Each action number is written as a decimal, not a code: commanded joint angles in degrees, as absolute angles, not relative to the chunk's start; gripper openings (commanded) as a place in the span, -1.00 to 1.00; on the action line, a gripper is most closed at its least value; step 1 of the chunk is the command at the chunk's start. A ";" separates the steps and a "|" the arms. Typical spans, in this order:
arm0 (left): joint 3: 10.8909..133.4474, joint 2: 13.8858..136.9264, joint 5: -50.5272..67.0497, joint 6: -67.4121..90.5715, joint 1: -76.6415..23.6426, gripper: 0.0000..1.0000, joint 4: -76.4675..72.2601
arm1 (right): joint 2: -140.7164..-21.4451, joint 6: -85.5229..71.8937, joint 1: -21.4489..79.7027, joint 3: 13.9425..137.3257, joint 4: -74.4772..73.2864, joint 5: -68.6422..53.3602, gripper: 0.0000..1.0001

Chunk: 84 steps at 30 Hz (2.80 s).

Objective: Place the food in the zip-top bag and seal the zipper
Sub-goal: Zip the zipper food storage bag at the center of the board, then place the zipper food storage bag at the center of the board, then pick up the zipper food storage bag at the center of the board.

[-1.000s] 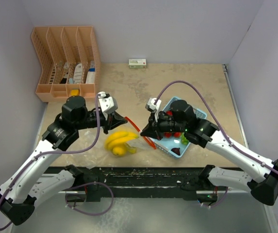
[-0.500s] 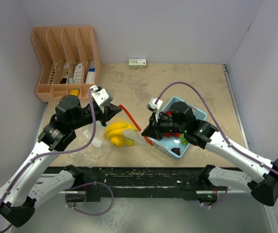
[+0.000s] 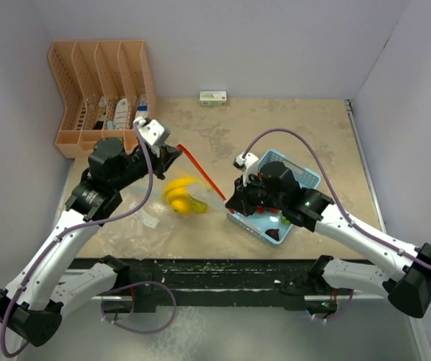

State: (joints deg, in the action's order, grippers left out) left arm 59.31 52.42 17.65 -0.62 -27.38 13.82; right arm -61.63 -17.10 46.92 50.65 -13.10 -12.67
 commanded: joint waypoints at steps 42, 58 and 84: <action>65.92 51.06 6.42 12.12 -15.20 0.98 12.17 | -77.60 -25.86 47.26 61.03 -0.57 -10.97 0.86; 60.49 40.25 4.97 14.70 -15.29 0.99 25.94 | -110.37 -28.65 48.96 74.18 5.08 -18.77 0.61; 57.50 38.83 5.37 13.88 -15.34 0.98 27.42 | -118.92 -31.96 51.47 74.14 20.45 -33.30 -0.12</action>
